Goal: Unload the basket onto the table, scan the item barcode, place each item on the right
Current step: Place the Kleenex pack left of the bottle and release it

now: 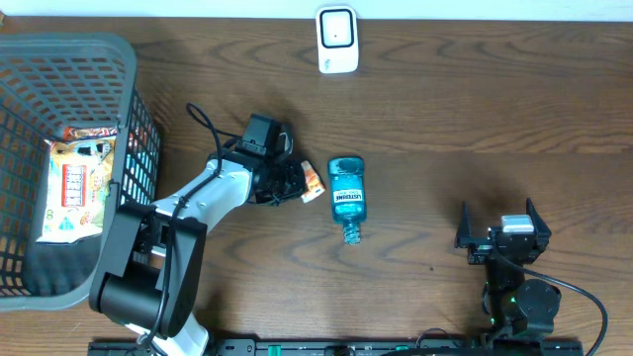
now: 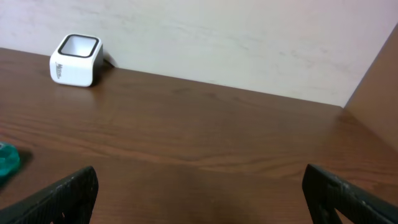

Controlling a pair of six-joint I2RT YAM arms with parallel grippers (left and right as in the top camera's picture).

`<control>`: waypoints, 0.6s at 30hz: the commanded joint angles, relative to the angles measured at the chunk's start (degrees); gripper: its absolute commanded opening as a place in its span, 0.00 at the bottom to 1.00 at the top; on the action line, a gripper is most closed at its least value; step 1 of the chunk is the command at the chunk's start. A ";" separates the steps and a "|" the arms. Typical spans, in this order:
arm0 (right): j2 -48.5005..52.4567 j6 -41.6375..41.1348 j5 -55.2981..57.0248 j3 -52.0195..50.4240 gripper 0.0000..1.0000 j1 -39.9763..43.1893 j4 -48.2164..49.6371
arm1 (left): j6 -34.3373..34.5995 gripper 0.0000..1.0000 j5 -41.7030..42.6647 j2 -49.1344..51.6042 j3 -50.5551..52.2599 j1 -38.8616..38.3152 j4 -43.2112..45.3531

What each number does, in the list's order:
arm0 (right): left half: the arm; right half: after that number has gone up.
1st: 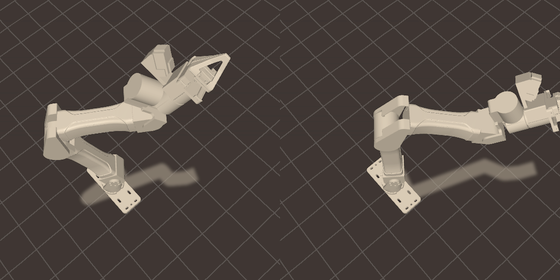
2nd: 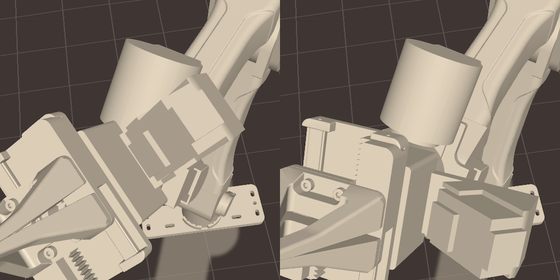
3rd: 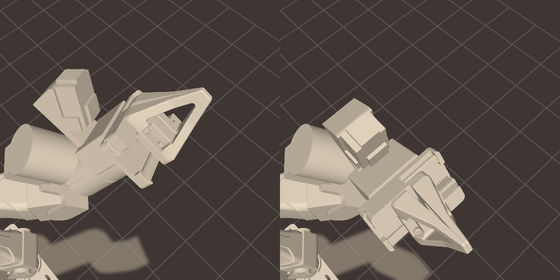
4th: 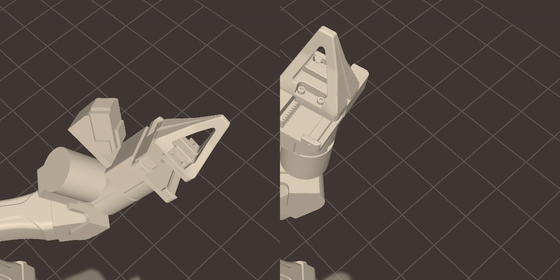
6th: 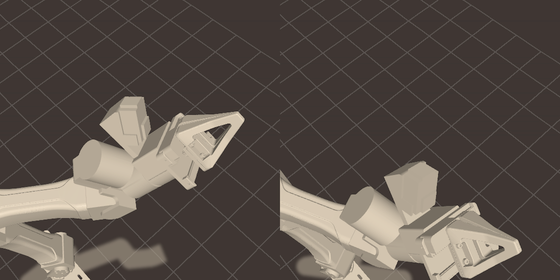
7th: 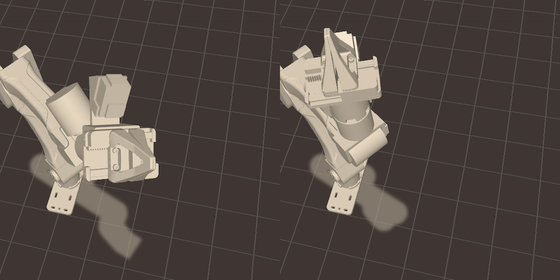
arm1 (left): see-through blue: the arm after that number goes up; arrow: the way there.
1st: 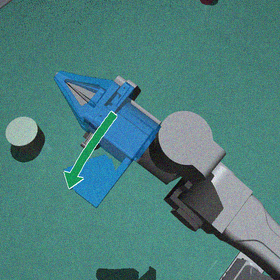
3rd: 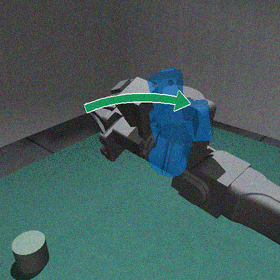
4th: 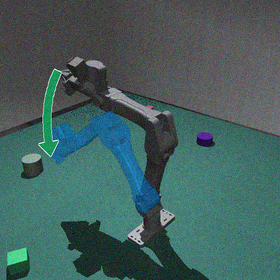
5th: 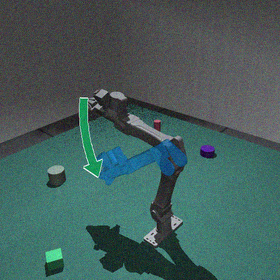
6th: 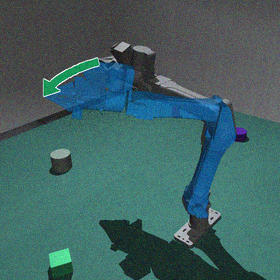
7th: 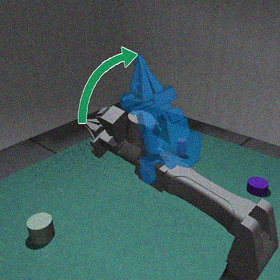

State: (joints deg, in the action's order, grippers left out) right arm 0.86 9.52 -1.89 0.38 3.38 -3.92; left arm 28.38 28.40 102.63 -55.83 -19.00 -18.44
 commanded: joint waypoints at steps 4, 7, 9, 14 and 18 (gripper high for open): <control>-0.11 0.42 0.04 -0.07 0.99 -0.52 -0.20 | -0.92 0.48 2.49 -3.39 -0.61 -0.09 0.76; -0.11 0.42 0.04 -0.07 0.99 -0.52 -0.20 | -0.96 0.64 2.43 -6.08 -1.16 -0.04 0.79; -0.11 0.42 0.04 -0.07 0.99 -0.52 -0.20 | -0.98 0.69 2.29 -8.46 -1.51 -0.04 0.85; -0.11 0.42 0.04 -0.07 0.99 -0.52 -0.20 | -2.64 0.71 -0.11 -16.13 -2.38 -0.04 0.81; -0.11 0.42 0.04 -0.07 0.99 -0.52 -0.20 | -4.96 0.78 -8.44 -23.69 -3.15 -0.04 0.74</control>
State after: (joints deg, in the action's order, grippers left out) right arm 0.84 9.52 -1.89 0.38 3.38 -3.92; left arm 26.72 27.20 84.31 -56.07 -19.03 -17.67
